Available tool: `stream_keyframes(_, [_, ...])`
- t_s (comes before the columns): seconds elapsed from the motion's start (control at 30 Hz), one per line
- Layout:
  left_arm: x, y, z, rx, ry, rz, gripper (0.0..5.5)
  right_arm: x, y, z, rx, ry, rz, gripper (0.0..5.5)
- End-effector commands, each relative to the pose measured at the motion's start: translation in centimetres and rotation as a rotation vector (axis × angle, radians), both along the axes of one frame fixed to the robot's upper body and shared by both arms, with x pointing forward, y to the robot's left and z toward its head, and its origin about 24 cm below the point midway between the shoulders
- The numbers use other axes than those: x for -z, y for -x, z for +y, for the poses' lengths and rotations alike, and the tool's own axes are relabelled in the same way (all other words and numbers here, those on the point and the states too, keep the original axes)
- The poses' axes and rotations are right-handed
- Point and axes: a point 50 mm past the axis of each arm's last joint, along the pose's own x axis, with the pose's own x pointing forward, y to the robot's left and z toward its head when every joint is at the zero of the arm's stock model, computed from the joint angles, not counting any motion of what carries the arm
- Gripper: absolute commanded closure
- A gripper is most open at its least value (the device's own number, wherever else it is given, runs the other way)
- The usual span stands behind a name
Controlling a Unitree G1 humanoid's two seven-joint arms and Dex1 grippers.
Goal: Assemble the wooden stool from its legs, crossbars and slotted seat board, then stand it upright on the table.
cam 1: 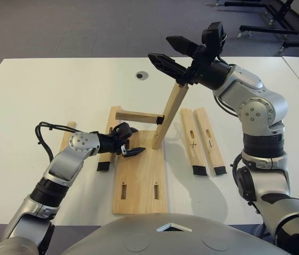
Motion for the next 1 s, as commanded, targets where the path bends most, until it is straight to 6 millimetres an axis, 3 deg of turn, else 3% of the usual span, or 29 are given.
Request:
stream_keyframes(0.03, [-0.1,0.0,0.5,-0.006,-0.024,-0.001,1.62,-3.3,0.8,-0.7,0.023,-0.103,-0.106,0.31])
stream_keyframes(0.17, [-0.3,0.2,1.0,-0.016,-0.030,-0.007,1.62,-7.3,1.7,-3.6,0.123,-0.230,-0.233,0.31])
stream_keyframes(0.3, [-0.8,1.1,2.6,-0.015,-0.066,0.010,1.62,-5.9,1.9,-8.2,0.333,-0.259,-0.184,0.31])
stream_keyframes(0.37, [-1.0,1.5,3.6,-0.014,-0.095,0.021,1.62,-5.0,2.5,-9.4,0.391,-0.255,-0.163,0.31])
stream_keyframes(0.47, [-0.8,2.8,4.3,0.002,-0.139,0.051,1.62,-3.7,2.9,-9.8,0.415,-0.228,-0.114,0.31])
stream_keyframes(0.63, [-0.6,4.4,3.5,-0.028,-0.132,0.052,1.62,-1.9,2.8,-9.8,0.403,-0.185,-0.033,0.31])
stream_keyframes(0.77, [-0.1,4.5,2.5,-0.061,-0.107,0.040,1.62,-1.7,2.5,-9.1,0.382,-0.189,-0.012,0.31])
stream_keyframes(1.0, [0.3,4.2,2.2,-0.130,-0.076,0.015,1.62,1.8,3.6,-10.1,0.461,-0.065,0.081,0.31])
